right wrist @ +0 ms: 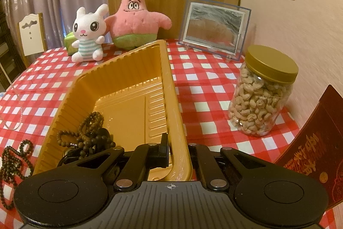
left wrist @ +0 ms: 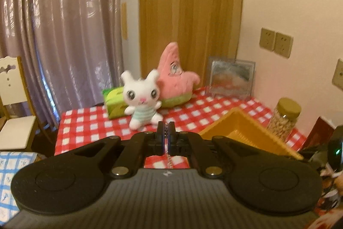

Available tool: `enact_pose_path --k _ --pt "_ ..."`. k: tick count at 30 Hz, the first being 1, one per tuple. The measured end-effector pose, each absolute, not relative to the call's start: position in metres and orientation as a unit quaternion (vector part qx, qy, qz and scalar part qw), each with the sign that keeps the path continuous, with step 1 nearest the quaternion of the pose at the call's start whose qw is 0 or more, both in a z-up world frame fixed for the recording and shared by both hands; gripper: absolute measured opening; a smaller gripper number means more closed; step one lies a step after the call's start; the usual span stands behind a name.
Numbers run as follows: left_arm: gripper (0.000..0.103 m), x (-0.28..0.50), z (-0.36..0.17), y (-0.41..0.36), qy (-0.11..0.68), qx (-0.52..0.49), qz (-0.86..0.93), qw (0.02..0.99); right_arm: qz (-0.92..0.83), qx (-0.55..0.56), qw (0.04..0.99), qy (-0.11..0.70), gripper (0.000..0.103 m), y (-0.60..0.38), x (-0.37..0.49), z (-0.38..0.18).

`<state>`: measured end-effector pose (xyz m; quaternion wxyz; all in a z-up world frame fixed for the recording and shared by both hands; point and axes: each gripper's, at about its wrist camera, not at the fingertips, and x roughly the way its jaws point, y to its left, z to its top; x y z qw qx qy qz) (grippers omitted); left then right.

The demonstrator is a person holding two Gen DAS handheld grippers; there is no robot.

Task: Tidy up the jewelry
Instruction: 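Lift the pearl necklace into the tray and open the left tool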

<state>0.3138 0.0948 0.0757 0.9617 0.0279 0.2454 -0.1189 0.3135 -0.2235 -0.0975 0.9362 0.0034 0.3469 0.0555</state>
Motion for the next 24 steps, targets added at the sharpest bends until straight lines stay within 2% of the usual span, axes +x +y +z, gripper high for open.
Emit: enact_pose_path --k 17,24 --pt "0.002 0.338 0.1 0.008 0.207 -0.01 -0.232 0.95 0.061 0.008 0.937 0.345 0.005 -0.221 0.316 -0.097" --pt "0.002 0.363 0.062 -0.027 0.271 -0.029 -0.251 0.929 0.064 0.01 0.937 0.343 0.005 -0.222 0.315 -0.097"
